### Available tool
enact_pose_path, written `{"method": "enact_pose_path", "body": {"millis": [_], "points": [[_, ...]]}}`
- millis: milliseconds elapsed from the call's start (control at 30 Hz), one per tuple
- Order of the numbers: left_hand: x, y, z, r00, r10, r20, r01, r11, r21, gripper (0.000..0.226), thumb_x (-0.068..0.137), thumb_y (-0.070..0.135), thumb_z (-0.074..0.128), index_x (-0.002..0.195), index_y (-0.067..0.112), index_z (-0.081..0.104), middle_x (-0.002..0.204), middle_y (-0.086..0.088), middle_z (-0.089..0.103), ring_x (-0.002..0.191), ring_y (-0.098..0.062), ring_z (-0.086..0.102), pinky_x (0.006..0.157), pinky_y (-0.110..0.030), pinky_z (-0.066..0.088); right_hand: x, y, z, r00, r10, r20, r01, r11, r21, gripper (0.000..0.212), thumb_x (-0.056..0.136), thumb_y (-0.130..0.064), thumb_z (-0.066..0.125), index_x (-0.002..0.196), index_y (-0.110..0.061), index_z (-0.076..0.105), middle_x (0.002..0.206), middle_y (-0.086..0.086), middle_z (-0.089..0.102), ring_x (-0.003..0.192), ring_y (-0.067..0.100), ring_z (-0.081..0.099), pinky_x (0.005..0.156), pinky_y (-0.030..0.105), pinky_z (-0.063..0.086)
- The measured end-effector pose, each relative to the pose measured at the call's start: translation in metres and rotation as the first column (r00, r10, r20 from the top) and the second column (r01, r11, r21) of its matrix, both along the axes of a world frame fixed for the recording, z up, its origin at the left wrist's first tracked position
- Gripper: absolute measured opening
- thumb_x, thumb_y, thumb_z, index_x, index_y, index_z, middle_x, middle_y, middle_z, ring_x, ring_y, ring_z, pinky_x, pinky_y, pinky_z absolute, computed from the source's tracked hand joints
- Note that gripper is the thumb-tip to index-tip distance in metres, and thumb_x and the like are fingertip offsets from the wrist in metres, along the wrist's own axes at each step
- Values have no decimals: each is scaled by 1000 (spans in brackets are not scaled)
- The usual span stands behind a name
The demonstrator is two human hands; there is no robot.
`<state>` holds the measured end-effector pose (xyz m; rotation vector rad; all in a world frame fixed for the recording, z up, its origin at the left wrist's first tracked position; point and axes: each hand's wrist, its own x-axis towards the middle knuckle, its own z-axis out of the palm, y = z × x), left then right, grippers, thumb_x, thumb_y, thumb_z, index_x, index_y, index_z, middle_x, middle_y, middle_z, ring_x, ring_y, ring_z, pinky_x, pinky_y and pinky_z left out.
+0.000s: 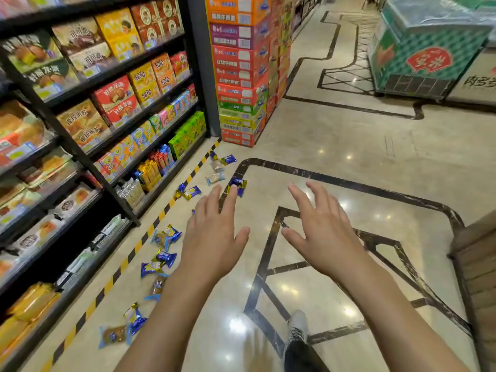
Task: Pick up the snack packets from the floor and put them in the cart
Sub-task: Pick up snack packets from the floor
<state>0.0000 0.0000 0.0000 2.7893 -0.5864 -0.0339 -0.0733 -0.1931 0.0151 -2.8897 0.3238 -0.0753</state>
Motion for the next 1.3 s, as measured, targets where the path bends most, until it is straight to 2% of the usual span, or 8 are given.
{"method": "enact_pose_path", "body": {"millis": [167, 400, 633, 967, 1100, 1300], "points": [[46, -36, -14, 999, 32, -19, -31, 997, 78, 82, 96, 54, 46, 157, 36, -5, 166, 2, -3, 152, -26, 0, 122, -47, 12, 63, -41, -20, 1000, 21, -23, -19, 998, 64, 80, 92, -56, 52, 153, -37, 3, 159, 1, 6, 146, 25, 14, 119, 54, 15], [124, -131, 1, 1000, 23, 3, -23, 994, 109, 75, 96, 51, 46, 157, 32, 6, 166, 1, 6, 152, -27, 4, 122, -47, 14, 143, -121, -24, 998, 58, 17, -59, 990, 125, 72, 92, -52, 53, 152, -32, 19, 159, 2, 14, 145, 25, 17, 120, 48, 18], [182, -233, 4, 999, -14, 48, 11, 997, 77, 79, 95, 52, 48, 157, 32, 4, 165, -1, 8, 151, -27, 6, 121, -46, 17, 206, -194, -26, 995, 81, 60, -86, 992, 87, 72, 91, -49, 54, 151, -31, 19, 157, 4, 20, 143, 25, 20, 119, 49, 18], [295, -254, -23, 998, 69, 1, -68, 989, 128, 77, 96, 52, 47, 157, 32, 5, 165, -1, 8, 151, -29, 5, 121, -45, 12, 313, -242, -37, 999, 41, 27, -44, 993, 108, 72, 92, -47, 53, 153, -31, 17, 157, 2, 21, 144, 25, 20, 119, 51, 17], [357, -256, -34, 997, 81, 14, -82, 994, 68, 77, 96, 52, 48, 157, 32, 5, 166, -1, 9, 152, -28, 4, 121, -43, 10, 377, -252, -43, 1000, 8, -11, -7, 996, 87, 73, 90, -49, 53, 152, -31, 19, 155, 4, 24, 142, 27, 23, 119, 51, 18], [456, -262, -44, 999, 37, -19, -36, 998, 58, 81, 95, 57, 43, 158, 31, -1, 167, -2, -2, 153, -26, -7, 123, -43, 4, 489, -252, -35, 996, 79, -34, -79, 997, 1, 75, 89, -56, 49, 151, -32, 15, 158, 5, 21, 145, 29, 20, 119, 52, 16]]}}
